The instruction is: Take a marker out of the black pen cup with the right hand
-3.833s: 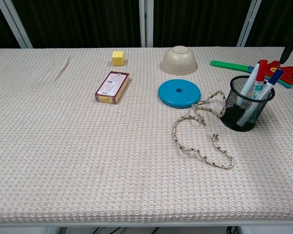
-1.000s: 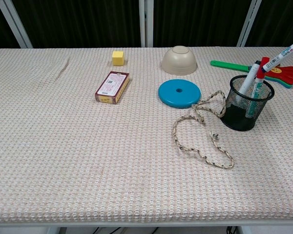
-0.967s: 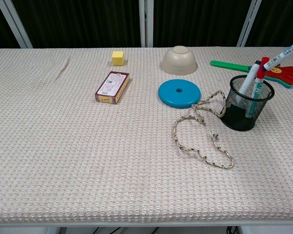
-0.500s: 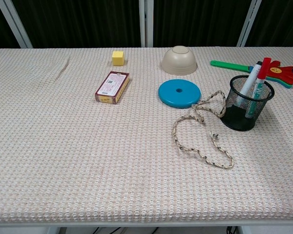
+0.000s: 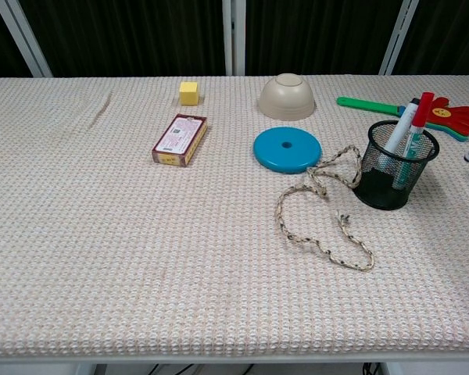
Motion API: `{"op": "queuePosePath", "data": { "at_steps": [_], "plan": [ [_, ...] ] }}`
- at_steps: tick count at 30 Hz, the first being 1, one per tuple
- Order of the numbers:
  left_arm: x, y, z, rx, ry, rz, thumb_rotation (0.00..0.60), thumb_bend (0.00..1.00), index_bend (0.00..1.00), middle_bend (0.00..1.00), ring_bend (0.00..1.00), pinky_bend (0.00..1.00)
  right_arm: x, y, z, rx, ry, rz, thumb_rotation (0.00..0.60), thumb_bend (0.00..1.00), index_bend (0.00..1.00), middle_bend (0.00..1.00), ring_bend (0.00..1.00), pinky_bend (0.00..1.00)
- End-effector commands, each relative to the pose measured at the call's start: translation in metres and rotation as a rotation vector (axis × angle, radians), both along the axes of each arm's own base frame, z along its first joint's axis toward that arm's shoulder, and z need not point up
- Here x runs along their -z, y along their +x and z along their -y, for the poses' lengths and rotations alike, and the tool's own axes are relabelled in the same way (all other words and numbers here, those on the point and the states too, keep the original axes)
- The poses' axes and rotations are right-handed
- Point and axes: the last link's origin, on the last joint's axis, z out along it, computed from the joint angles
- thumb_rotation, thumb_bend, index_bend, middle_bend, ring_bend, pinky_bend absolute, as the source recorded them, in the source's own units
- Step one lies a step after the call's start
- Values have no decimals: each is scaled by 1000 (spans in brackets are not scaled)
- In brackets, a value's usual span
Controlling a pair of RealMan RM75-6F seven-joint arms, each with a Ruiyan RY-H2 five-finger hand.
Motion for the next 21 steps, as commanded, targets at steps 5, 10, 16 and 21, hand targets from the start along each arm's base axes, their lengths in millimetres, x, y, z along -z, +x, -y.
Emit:
{"op": "queuePosePath", "data": {
  "at_steps": [5,10,16,21],
  "plan": [
    [0,-1,0,-2,0,1,600,163,151,28,0,98,23,-5,-8,5,81,-36,600,386,677,66,0,0],
    [-1,-1,1,0,4,3,600,162,151,28,0,97,25,-1,-17,-17,159,-63,600,137,54,0,0,0],
    [0,1,1,7,1,2,600,163,151,28,0,98,19,12,-29,-124,155,-8,600,26,0,0,0,0],
    [1,3,1,14,0,0,600,163,151,28,0,98,9,15,-39,-159,129,14,600,25,0,0,0,0]
  ]
}}
